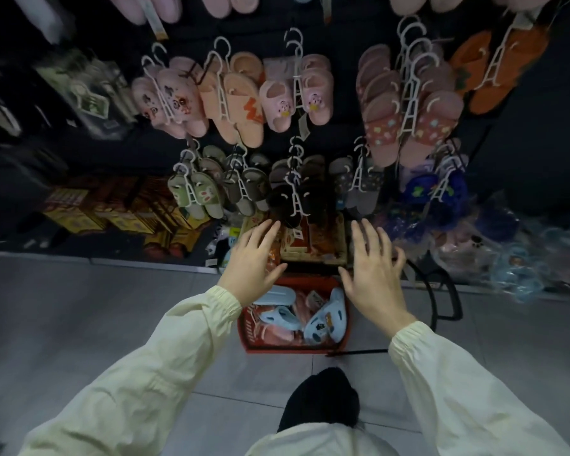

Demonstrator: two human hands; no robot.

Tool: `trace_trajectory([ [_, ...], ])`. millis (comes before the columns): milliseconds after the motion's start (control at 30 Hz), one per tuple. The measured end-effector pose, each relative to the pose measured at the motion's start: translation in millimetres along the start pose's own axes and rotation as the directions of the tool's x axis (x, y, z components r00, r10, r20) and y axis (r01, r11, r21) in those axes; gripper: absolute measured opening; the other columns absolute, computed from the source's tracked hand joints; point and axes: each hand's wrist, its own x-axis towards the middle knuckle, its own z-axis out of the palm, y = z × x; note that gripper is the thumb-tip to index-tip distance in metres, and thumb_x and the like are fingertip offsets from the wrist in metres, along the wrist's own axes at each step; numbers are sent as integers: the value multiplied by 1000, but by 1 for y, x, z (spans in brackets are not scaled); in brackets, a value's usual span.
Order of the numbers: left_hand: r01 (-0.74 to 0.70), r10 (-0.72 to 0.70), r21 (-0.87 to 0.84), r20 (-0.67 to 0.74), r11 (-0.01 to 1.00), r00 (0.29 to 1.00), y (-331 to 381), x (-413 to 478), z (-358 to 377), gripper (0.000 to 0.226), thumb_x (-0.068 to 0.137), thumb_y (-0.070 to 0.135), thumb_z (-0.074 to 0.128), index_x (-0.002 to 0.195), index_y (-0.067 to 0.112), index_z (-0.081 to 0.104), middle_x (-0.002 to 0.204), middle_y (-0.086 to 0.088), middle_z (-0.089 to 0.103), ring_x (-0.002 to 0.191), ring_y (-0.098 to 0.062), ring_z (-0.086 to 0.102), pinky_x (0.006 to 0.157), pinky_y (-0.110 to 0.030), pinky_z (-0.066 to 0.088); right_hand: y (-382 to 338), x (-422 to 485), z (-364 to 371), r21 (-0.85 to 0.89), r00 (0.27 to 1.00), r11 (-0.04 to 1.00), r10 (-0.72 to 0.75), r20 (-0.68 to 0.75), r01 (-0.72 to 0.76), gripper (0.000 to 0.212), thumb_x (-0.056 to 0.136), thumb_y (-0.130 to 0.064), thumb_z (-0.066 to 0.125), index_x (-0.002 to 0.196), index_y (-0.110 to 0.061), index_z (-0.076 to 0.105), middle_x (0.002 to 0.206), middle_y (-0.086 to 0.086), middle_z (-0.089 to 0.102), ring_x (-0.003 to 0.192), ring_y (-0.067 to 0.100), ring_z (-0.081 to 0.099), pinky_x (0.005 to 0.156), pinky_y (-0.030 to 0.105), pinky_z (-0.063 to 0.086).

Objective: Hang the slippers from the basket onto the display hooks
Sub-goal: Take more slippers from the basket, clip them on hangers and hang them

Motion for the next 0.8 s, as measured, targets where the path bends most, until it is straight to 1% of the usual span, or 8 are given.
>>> trace_trajectory([
  [133,55,-55,-11,-10,998,998,-24,-8,-2,78,95,46,59,157,21,20,160,-3,26,143,-29,28,111,-50,37,-11,-4,6,-7,1000,1000,-26,3,26,88,86,-35,69,156,-15,20,160,8,26,145,34,27,108,60,31],
  [267,105,-104,-60,18,993,994,-47,-2,5,77,96,44,58,158,20,19,160,-6,26,144,-31,26,113,-50,34,-14,9,16,0,999,1000,-10,30,10,87,86,-35,69,156,-16,21,159,7,28,144,32,27,108,60,31],
  [333,139,-135,-102,41,985,990,-58,2,14,77,95,42,60,157,18,21,160,-8,26,145,-32,26,114,-50,32,-14,15,28,4,998,1000,6,70,-6,86,84,-34,71,154,-15,25,158,8,30,143,33,29,105,61,32],
  [433,197,-184,-170,87,966,979,-75,5,30,78,94,41,61,157,18,20,159,-8,27,143,-34,30,114,-51,32,-14,26,47,-12,989,1000,-13,146,15,85,84,-32,73,154,-14,28,156,9,33,143,31,30,103,60,32],
  [533,273,-246,-234,141,933,959,-98,14,44,77,95,39,59,157,17,20,159,-9,27,142,-35,29,113,-52,32,-22,47,69,-20,967,999,-38,253,45,81,88,-29,68,155,-15,26,159,7,28,145,29,24,109,62,26],
  [600,317,-281,-247,169,916,945,-114,21,53,75,94,39,59,156,17,23,159,-9,28,141,-35,32,110,-54,36,-27,57,84,-35,942,998,-33,333,47,80,90,-31,66,156,-16,24,161,7,25,147,29,22,112,61,23],
  [700,369,-314,-252,234,894,920,-142,33,70,72,96,38,59,156,18,24,160,-7,28,139,-34,33,108,-51,38,-35,70,108,-64,909,997,-14,417,45,80,89,-32,66,155,-17,24,160,7,27,147,28,23,109,61,28],
  [800,398,-314,-277,303,875,900,-165,46,92,71,97,36,57,156,19,21,160,-6,26,139,-34,33,108,-49,37,-41,79,124,-83,900,996,15,436,23,78,88,-31,67,154,-16,28,158,8,32,146,28,28,107,58,32],
])
